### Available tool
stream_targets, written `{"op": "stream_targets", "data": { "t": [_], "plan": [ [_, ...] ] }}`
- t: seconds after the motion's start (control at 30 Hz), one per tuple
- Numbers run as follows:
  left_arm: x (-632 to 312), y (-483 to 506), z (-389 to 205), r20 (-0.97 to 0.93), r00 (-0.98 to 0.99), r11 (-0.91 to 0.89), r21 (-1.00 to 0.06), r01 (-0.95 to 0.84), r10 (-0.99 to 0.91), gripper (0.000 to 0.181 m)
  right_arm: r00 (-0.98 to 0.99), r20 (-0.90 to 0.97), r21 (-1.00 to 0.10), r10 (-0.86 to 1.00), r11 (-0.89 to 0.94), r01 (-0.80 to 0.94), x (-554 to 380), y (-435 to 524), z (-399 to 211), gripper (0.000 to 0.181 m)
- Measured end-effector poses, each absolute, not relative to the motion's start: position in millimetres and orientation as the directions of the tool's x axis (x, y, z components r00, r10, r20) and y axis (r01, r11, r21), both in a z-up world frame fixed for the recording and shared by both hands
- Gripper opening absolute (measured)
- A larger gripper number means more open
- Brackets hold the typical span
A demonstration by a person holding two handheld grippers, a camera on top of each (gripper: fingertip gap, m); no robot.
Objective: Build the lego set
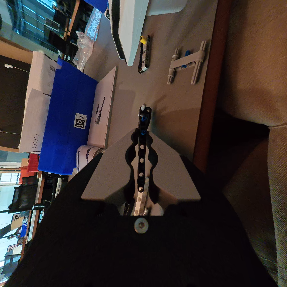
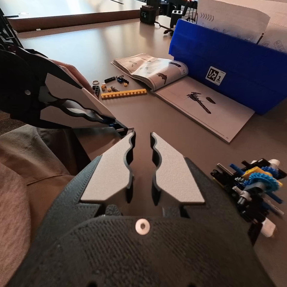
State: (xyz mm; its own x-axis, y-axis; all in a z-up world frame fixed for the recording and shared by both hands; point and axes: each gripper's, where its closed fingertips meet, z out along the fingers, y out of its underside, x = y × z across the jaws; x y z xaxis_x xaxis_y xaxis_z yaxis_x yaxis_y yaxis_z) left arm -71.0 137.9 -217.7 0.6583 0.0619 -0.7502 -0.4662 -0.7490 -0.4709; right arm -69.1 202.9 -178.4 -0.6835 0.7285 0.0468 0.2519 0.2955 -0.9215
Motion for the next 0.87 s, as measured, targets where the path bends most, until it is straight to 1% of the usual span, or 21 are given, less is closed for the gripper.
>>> {"op": "stream_targets", "data": {
  "t": [0.03,0.87],
  "plan": [
    [-70.9,137.8,-217.7,-0.751,0.658,-0.749,-0.47,-0.467,0.061,0.007,-0.683,0.047,-0.922,0.728,0.295,0.252,-69.2,203.0,-178.3,0.018],
    [-70.1,137.2,-219.7,-0.75,0.659,-0.749,-0.47,-0.467,0.06,0.005,-0.683,0.043,-0.92,0.729,0.296,0.257,-70.3,203.2,-180.0,0.018]
  ]
}}
